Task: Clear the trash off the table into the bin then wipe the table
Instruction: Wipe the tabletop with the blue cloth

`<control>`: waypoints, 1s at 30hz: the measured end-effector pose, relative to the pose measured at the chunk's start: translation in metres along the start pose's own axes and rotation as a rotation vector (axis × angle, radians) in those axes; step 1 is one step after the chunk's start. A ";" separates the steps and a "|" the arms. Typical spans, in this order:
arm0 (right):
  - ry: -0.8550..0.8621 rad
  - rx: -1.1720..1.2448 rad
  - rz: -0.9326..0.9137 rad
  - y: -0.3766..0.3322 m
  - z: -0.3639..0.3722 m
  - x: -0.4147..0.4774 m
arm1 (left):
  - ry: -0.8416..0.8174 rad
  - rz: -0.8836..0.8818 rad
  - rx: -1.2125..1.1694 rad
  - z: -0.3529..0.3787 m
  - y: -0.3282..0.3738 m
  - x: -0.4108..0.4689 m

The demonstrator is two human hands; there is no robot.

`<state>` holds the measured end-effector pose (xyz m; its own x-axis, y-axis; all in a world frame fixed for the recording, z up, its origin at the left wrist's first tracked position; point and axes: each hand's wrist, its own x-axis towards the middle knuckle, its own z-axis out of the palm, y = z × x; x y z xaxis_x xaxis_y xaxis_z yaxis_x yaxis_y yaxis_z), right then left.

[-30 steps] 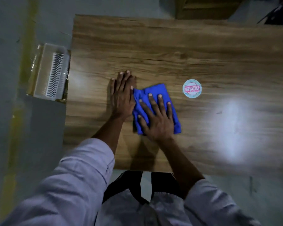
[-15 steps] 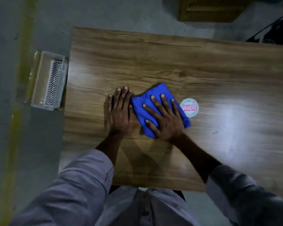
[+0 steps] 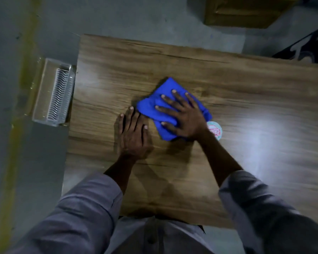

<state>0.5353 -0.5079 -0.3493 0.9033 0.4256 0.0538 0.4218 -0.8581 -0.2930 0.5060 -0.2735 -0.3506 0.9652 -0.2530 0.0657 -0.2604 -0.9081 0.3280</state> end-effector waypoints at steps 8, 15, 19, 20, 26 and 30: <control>0.211 -0.104 0.737 0.007 0.003 0.043 | -0.091 0.008 0.034 -0.006 -0.001 0.003; 0.123 -0.079 0.528 0.070 -0.006 0.062 | -0.107 -0.016 -0.032 -0.015 0.007 0.006; 0.323 -0.096 1.089 0.047 -0.009 0.087 | -0.130 -0.020 -0.022 -0.015 0.007 0.008; 0.269 -0.104 0.881 0.031 -0.003 0.091 | -0.115 -0.015 -0.014 -0.014 0.007 0.008; 0.006 -0.044 0.055 0.030 0.001 0.074 | -0.045 -0.010 -0.019 -0.014 0.008 0.007; 0.289 -0.082 1.118 0.073 -0.013 0.065 | -0.113 -0.017 -0.020 -0.015 0.009 0.008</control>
<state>0.6256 -0.5469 -0.3545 0.7554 -0.6549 0.0229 -0.6294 -0.7348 -0.2526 0.5113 -0.2783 -0.3328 0.9605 -0.2745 -0.0462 -0.2421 -0.9059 0.3474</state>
